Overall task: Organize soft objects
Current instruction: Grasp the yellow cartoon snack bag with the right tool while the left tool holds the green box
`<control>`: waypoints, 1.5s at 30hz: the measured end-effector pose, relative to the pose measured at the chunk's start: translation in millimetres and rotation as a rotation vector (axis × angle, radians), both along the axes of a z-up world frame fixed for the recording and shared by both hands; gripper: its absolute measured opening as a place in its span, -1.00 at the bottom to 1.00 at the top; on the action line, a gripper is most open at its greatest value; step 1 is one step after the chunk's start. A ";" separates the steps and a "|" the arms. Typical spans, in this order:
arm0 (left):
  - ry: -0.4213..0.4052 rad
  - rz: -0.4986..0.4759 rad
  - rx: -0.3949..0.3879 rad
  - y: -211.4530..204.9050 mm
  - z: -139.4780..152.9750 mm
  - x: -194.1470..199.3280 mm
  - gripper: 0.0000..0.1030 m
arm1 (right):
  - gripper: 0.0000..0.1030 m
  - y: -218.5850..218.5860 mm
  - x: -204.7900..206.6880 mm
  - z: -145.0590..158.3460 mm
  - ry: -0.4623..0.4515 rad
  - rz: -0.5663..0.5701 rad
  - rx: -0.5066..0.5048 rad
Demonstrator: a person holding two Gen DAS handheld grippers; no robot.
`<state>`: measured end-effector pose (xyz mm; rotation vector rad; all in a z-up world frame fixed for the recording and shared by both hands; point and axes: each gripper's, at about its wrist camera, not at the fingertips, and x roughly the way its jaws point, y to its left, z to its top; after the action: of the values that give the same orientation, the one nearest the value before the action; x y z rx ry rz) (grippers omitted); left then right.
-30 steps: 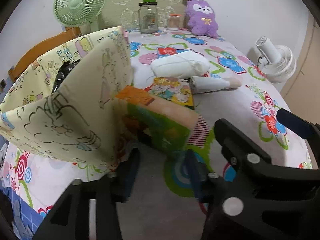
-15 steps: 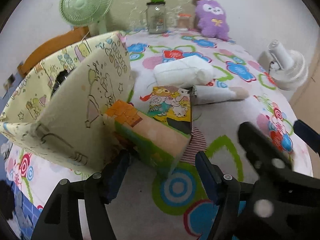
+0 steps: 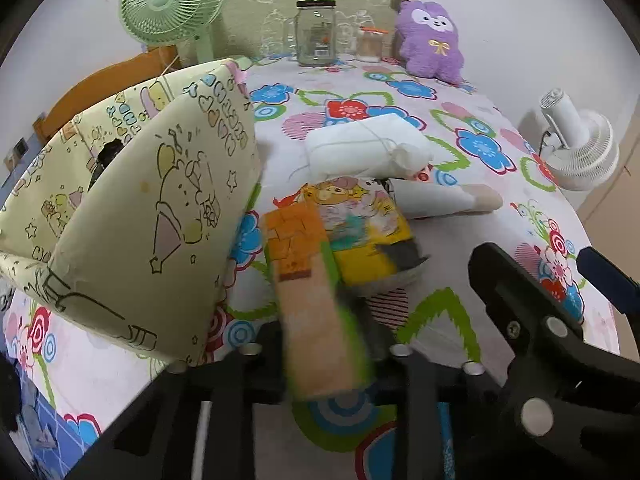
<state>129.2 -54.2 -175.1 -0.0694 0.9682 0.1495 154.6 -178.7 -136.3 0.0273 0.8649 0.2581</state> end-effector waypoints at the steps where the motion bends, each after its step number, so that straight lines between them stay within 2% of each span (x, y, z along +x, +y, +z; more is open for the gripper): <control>1: 0.001 -0.009 0.000 -0.4 0.2 -0.1 -0.67 | 0.98 0.4 -0.2 0.0 0.000 0.001 -0.002; 10: 0.005 -0.109 -0.005 -7.4 1.9 -5.3 -0.73 | 0.98 4.1 -3.9 -1.1 0.004 0.011 -0.020; 17: 0.017 -0.116 0.045 -1.0 2.0 -7.9 -0.72 | 0.98 18.4 -1.8 -5.3 0.013 0.063 -0.031; 25: 0.024 -0.121 0.046 1.3 1.5 -4.2 -0.71 | 0.96 34.2 10.2 -13.6 0.030 0.132 -0.035; 29: 0.026 -0.125 0.046 0.0 1.2 -1.1 -0.70 | 0.74 40.7 18.3 -18.1 0.042 0.192 -0.023; 34: 0.030 -0.122 0.050 -1.3 1.2 2.9 -0.70 | 0.61 44.5 29.0 -24.1 0.067 0.265 0.021; 38: 0.031 -0.118 0.053 -1.8 1.3 4.3 -0.70 | 0.26 46.6 34.9 -29.6 0.106 0.322 0.072; 42: 0.028 -0.120 0.064 -3.1 1.0 4.7 -0.70 | 0.06 46.6 34.7 -29.7 0.106 0.318 0.064; 45: 0.026 -0.122 0.074 -3.5 0.8 4.6 -0.70 | 0.02 43.8 32.4 -28.7 0.104 0.293 0.047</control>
<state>133.8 -57.6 -174.3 0.0595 0.9890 0.0741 186.9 -134.9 -165.0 -0.0431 0.9659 0.5549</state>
